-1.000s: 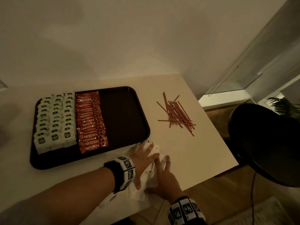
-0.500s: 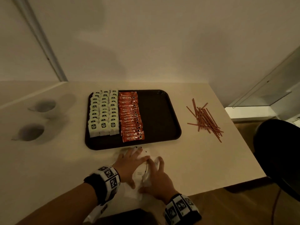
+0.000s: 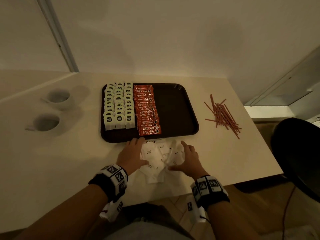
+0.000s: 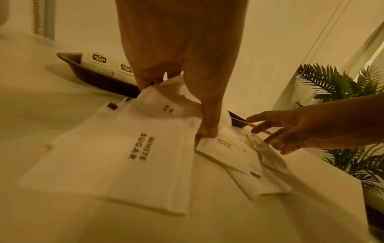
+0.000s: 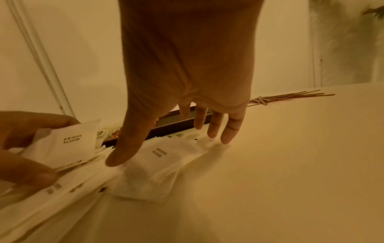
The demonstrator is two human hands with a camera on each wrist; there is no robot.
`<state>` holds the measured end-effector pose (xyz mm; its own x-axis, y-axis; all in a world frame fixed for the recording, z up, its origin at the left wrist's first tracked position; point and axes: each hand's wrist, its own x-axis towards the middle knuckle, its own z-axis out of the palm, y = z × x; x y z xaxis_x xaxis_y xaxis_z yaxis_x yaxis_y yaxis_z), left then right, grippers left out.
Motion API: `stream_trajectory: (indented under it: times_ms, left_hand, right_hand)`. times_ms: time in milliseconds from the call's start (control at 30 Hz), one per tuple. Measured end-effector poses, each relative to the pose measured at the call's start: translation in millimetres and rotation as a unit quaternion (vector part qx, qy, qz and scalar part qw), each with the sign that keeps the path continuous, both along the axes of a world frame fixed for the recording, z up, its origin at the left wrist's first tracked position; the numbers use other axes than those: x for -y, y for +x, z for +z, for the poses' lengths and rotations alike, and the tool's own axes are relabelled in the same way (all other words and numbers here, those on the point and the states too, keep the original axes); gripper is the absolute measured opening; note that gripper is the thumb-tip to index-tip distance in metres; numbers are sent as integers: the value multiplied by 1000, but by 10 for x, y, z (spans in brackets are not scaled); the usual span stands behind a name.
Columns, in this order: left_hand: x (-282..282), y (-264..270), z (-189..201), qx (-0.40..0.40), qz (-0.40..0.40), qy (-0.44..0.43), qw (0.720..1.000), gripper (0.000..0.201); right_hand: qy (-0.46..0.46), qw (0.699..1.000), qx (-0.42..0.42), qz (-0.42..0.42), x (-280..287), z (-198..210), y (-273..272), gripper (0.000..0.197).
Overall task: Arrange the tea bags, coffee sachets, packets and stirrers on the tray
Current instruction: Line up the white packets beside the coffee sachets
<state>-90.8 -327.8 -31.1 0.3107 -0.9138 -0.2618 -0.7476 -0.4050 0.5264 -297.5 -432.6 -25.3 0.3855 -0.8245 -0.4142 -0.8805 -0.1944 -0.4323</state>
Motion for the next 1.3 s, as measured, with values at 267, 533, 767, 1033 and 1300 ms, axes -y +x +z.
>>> stream_trajectory:
  times_ms: [267, 533, 767, 1033, 1300]
  left_hand:
    - [-116, 137, -5, 11, -39, 21, 999, 94]
    - [-56, 304, 246, -94, 44, -95, 990, 58]
    - [205, 394, 805, -319, 64, -108, 939, 31]
    - [576, 145, 1308, -662, 52, 28, 747, 58]
    - [618, 256, 1534, -724, 60, -35, 687, 47]
  right_hand:
    - [35, 998, -40, 25, 31, -70, 156, 96]
    - [36, 999, -24, 15, 96, -26, 159, 67]
    - [81, 995, 63, -3, 329, 632, 124, 63]
    - [140, 954, 177, 196, 412, 1761, 760, 49]
    - [18, 943, 237, 233, 525, 1982, 1092, 73]
